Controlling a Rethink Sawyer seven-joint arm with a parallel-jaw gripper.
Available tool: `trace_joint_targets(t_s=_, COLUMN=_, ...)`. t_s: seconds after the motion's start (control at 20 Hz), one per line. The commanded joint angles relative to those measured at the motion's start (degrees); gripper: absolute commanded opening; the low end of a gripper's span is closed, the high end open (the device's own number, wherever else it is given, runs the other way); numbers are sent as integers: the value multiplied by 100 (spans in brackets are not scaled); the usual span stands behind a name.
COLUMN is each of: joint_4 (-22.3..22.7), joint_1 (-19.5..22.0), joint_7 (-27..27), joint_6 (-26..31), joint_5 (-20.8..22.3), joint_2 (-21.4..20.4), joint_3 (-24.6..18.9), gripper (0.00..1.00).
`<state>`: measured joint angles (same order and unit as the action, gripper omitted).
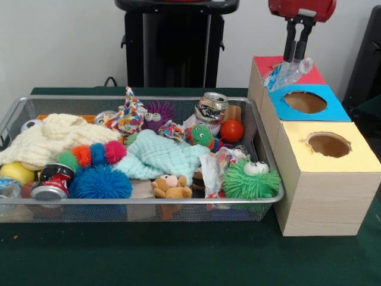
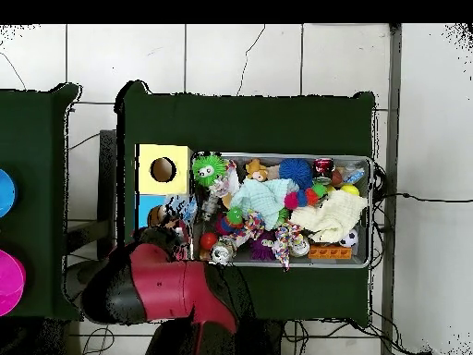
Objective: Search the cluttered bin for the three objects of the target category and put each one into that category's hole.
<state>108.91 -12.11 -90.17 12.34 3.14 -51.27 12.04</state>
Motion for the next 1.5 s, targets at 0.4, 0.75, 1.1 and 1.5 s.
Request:
trace_joint_targets(t_s=0.4, joint_4=327, joint_1=-267, joint_7=-1432, joint_6=570, joint_5=-473, joint_2=237, joint_3=24, gripper=0)
trace_joint_targets(t_s=0.75, joint_4=454, joint_1=-300, joint_7=-1465, joint_6=313, joint_5=-617, joint_2=366, joint_3=4, gripper=0)
trace_joint_targets(t_s=1.1, joint_4=527, joint_1=-290, joint_7=-1476, joint_6=150, joint_5=-691, joint_2=453, joint_3=-18, gripper=0)
trace_joint_targets(t_s=1.5, joint_4=603, joint_1=-374, joint_7=-1559, joint_6=9, joint_5=-858, joint_2=584, joint_3=-39, gripper=0)
